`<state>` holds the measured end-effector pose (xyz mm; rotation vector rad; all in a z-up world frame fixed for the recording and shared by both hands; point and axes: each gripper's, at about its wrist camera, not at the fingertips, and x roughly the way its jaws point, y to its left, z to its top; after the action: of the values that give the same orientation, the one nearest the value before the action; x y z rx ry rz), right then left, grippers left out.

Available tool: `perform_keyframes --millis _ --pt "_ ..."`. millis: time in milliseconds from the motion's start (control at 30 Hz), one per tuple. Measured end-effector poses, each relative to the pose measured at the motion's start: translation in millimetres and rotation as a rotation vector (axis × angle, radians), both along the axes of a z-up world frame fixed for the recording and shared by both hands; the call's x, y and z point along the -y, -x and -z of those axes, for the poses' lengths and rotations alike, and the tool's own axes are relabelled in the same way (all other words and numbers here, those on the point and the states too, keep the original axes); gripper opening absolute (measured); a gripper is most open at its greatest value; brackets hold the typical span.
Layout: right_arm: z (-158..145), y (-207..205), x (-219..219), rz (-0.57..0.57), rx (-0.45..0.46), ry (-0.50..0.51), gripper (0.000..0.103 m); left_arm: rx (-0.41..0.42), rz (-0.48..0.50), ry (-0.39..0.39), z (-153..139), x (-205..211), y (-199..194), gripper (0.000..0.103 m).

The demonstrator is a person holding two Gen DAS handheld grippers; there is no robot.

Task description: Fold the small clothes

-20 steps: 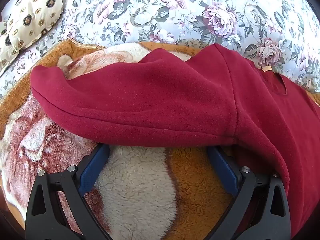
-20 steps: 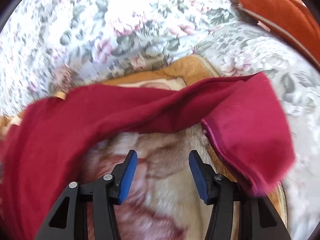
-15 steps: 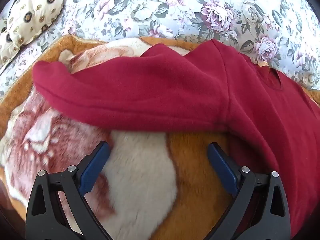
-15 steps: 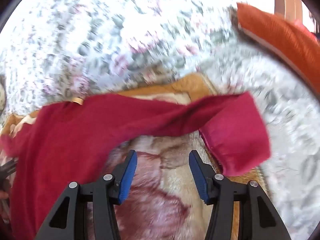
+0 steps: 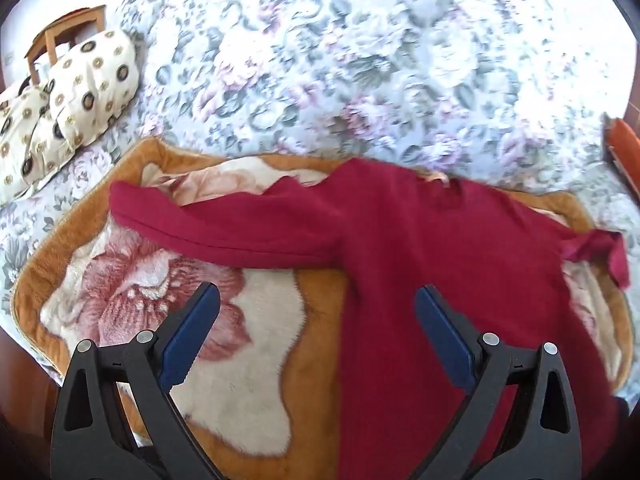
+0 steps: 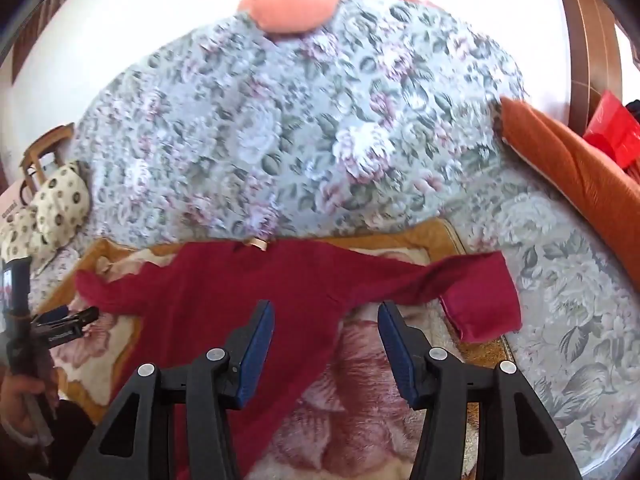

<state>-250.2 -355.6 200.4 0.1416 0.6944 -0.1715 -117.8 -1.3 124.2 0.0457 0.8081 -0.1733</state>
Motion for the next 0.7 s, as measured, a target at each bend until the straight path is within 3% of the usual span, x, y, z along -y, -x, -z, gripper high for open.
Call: perform_keyframes --millis 167,367,500,700 --pt "-37.7 23.6 -13.2 -0.034 0.046 -0.001 0.052 0.0 0.046 0.021 -13.8 25.7 15.2 0.099" --pt "-60.9 47.5 -11.2 -0.076 0.084 -0.029 0.052 0.002 0.095 0.032 -18.4 47.2 30.8 0.099" --pt "-63.5 54.6 -16.2 -0.075 0.098 -0.004 0.054 -0.007 0.117 0.031 -18.0 56.1 35.8 0.099" --pt "-41.1 45.6 -13.2 -0.062 0.07 -0.027 0.054 -0.013 0.115 0.009 -13.3 64.5 41.0 0.099"
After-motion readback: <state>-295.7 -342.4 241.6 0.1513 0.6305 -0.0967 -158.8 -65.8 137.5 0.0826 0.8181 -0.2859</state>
